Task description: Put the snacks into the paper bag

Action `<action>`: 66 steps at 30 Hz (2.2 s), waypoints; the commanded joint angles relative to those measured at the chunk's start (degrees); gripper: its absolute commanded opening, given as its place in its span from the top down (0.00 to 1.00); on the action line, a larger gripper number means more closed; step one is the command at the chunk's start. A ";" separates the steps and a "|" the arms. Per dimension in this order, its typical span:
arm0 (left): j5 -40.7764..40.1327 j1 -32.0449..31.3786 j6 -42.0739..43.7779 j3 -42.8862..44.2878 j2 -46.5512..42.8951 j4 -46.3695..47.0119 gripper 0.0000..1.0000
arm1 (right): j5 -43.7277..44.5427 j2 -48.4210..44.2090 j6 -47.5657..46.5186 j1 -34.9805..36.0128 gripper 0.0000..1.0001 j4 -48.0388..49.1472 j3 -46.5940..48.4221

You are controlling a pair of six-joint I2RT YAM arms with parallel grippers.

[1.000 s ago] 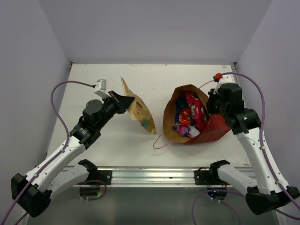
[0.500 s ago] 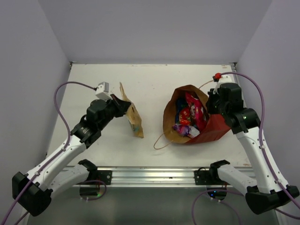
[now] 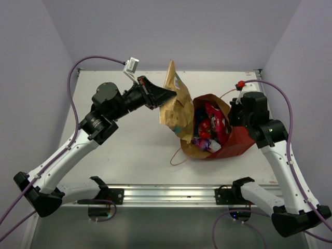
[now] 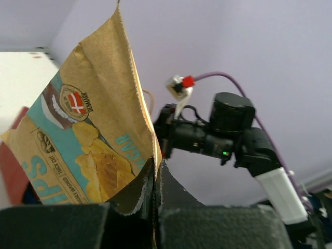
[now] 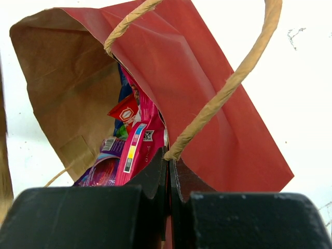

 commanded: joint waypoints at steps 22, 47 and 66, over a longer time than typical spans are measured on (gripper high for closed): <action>7.97 -13.07 -6.51 11.13 12.18 9.41 1.00 | 0.84 -0.70 -0.77 -0.32 1.00 1.27 0.97; 11.92 -10.53 1.05 18.51 28.86 10.99 1.00 | 0.67 -1.93 -0.77 -0.32 1.00 0.83 0.79; 9.81 -6.66 6.23 14.76 36.96 28.37 1.00 | 0.14 -1.93 -0.77 -0.32 1.00 1.27 0.44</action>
